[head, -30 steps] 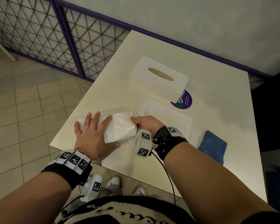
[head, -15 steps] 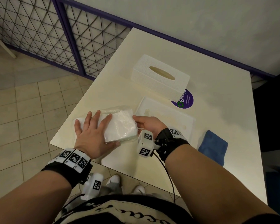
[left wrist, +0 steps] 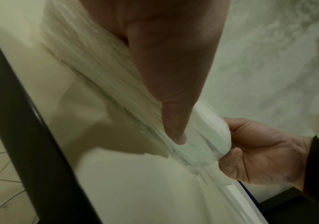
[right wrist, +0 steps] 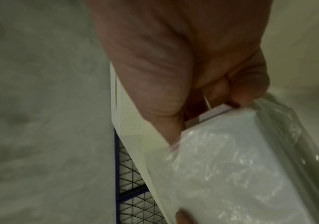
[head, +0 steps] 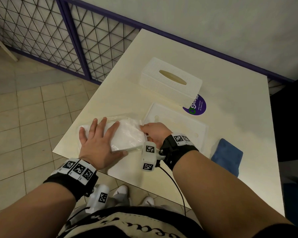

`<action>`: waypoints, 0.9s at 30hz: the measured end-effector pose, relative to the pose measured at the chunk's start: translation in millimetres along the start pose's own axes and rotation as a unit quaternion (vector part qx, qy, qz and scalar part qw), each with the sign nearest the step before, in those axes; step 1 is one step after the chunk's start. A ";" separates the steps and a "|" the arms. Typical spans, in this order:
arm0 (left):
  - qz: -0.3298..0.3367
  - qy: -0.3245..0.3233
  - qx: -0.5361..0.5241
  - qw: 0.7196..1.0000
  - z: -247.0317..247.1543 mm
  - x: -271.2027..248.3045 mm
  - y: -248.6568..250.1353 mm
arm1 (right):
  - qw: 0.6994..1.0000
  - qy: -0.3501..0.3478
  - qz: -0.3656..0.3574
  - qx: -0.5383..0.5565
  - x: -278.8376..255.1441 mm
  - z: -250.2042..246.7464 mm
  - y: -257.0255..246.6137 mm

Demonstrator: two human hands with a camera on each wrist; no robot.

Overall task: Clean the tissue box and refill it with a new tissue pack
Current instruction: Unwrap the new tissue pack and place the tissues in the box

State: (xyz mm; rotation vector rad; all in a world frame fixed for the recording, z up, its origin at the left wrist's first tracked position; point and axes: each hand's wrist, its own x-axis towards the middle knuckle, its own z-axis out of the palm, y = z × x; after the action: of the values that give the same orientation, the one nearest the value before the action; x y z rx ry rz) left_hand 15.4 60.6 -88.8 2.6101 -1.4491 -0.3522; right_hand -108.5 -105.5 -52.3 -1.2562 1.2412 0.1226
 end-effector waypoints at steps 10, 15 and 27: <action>-0.004 0.019 0.002 1.000 -3.7 -3.4 4.5 | 0.999 0.005 -0.012 -0.047 -1.5 4.2 -6.8; -0.010 0.013 0.015 1.000 -4.9 -5.6 4.0 | 0.984 0.043 -0.087 -0.151 -5.5 3.6 -10.8; -0.031 -0.122 0.064 0.990 -34.0 -1.4 17.6 | 0.887 0.260 -0.260 -0.280 -85.0 -121.6 -30.2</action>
State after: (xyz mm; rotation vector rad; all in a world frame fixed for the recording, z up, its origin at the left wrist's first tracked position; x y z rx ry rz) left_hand 9.4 52.6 -51.9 2.8008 -1.5102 -0.6271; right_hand -199.3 -164.0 53.7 -2.1957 1.3076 -0.2886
